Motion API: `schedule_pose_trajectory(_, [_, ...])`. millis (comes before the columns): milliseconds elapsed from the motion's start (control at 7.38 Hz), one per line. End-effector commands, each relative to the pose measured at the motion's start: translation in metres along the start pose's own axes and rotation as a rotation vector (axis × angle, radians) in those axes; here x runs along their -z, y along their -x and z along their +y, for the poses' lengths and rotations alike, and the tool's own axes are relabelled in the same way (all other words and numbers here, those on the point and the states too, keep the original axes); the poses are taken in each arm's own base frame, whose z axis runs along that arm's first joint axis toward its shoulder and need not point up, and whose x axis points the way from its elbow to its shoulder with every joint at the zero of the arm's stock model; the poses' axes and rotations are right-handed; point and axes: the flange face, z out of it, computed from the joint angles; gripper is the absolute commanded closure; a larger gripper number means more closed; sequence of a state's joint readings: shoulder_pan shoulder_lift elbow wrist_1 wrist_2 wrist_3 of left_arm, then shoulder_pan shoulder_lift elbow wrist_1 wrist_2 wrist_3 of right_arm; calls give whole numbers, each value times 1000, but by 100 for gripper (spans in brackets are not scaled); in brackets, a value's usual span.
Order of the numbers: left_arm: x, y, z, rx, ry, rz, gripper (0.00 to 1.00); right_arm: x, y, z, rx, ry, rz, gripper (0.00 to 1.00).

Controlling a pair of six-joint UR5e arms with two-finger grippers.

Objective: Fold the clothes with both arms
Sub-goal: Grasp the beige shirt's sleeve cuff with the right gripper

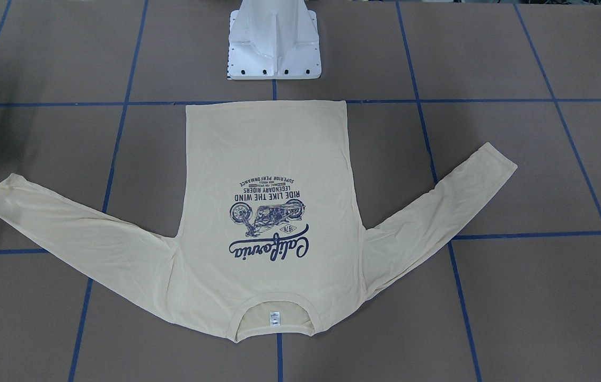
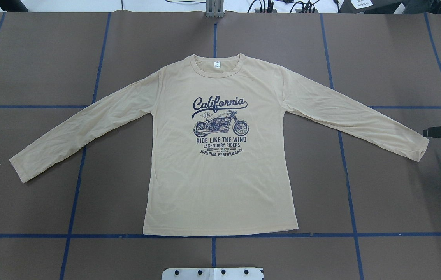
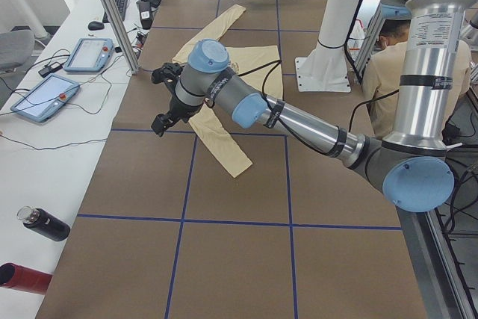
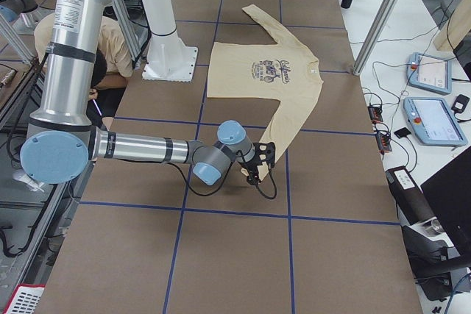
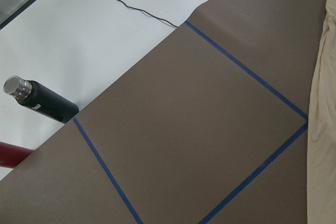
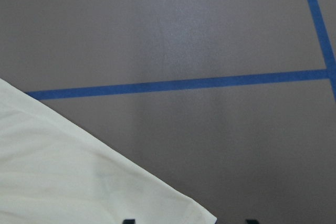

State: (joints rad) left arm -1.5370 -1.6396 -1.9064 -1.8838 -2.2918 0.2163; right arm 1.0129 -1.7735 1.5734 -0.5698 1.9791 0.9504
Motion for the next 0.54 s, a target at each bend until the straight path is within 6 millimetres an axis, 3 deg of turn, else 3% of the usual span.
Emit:
schedule_pose_trajectory(0, [0, 0, 1, -3, 0, 0, 0, -14, -3, 11, 13, 9, 33, 30])
schedule_pose_trajectory(406, [0, 0, 2, -3, 2, 0, 0, -20, -2, 15, 22, 16, 41, 34])
